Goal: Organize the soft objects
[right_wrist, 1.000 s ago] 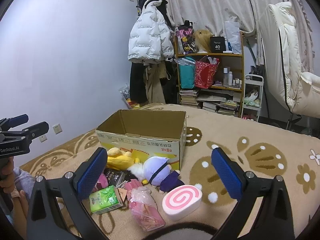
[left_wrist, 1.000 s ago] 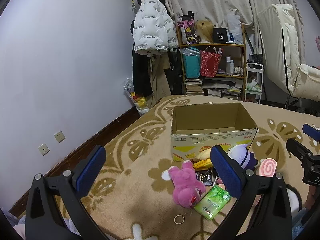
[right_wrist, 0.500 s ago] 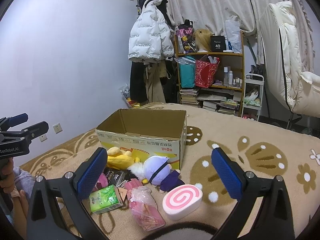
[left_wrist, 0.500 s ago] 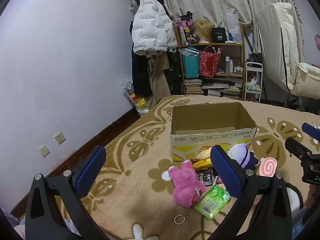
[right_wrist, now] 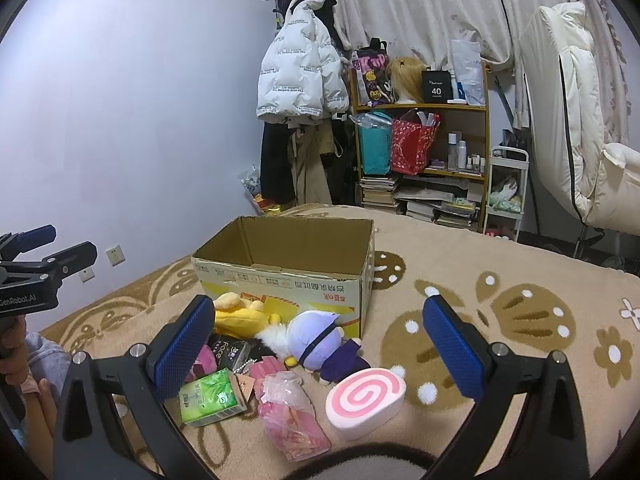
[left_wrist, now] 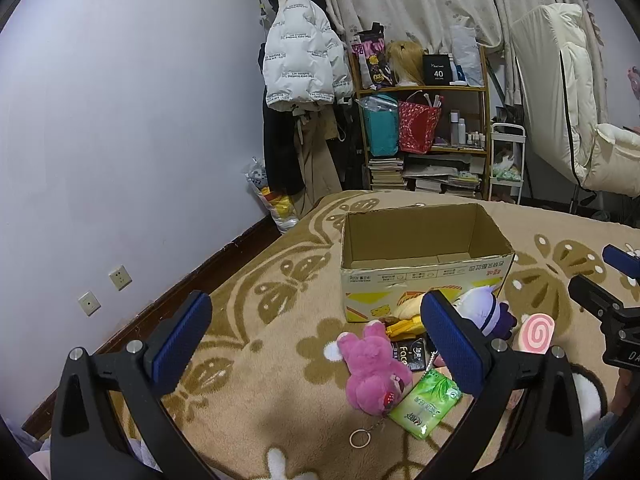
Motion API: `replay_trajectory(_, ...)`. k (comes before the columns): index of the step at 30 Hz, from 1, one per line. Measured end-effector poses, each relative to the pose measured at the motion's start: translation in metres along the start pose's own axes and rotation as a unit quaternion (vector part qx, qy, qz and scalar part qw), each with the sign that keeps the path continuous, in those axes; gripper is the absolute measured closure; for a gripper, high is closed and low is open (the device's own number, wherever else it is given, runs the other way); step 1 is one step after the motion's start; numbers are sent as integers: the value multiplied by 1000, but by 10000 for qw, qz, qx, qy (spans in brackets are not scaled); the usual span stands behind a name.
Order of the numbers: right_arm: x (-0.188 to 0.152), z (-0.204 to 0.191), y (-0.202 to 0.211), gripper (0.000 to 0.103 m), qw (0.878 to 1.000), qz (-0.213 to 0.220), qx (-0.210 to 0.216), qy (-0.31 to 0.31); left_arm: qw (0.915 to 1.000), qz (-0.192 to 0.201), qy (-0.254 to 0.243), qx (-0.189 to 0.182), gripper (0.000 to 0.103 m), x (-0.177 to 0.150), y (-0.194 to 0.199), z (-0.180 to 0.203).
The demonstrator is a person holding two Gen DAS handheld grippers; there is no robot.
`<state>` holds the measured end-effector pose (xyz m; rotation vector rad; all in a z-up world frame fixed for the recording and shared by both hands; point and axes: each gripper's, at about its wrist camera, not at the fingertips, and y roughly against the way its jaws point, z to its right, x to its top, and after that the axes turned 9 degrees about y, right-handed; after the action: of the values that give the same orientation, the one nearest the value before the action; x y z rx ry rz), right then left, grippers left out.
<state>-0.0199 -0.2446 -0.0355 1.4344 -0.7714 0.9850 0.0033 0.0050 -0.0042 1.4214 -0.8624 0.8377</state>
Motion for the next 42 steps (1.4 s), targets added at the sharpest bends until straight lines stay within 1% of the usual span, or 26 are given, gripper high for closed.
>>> replay_trajectory(6,-1,-2,-2,0,10000,-17,9,0,9999,19,-94,52,0,-1,0,1)
replay_trajectory(29,-1,-1,-1,0,10000,-36,12,-9,9998,25,-210,-22,0,3,3,8)
replay_trajectory(42,-1,-1,-3,0,10000,-42,14,-13,9996,-78,-267,10,0,3,-1,10)
